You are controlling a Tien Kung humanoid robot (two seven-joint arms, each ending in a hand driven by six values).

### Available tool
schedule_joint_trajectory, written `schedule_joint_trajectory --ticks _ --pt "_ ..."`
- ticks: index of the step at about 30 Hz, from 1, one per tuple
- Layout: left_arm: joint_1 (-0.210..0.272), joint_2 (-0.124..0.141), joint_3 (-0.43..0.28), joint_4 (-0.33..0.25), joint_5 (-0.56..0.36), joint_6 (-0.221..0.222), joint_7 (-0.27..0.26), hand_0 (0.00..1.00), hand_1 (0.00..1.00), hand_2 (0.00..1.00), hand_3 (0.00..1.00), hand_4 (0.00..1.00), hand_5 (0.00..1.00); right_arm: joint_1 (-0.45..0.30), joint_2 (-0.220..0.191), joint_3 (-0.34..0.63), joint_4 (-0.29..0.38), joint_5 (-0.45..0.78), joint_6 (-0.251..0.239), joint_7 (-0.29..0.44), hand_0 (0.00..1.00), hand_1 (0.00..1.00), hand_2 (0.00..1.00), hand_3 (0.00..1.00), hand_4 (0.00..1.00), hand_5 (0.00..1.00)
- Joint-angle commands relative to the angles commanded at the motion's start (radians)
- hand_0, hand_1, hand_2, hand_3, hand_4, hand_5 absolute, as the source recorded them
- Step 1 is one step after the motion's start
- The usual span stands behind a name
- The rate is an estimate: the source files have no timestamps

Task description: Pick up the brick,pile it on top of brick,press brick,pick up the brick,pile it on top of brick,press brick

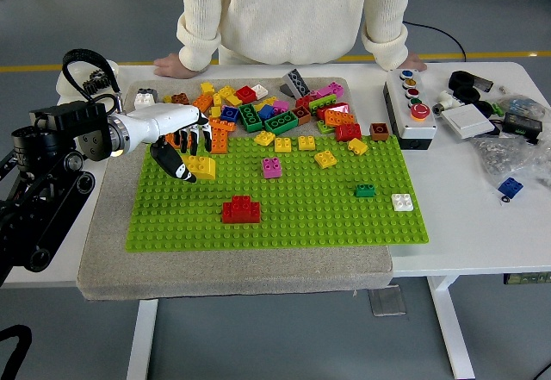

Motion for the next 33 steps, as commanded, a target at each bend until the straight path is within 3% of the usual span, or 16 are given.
schedule_joint_trajectory --ticks 11,33 --pt "0.008 -0.022 -0.001 -0.023 0.000 0.000 0.008 0.438 0.404 0.410 0.515 0.918 0.002 0.000 -0.001 0.000 0.000 -0.002 0.000 0.000 0.740 0.653 0.720 0.587 0.809 0.343" --pt "0.041 -0.042 0.005 -0.070 0.000 0.000 0.017 0.436 0.405 0.410 0.516 0.917 0.002 0.002 -0.004 0.003 0.000 -0.002 -0.001 0.000 0.739 0.653 0.722 0.587 0.809 0.342"
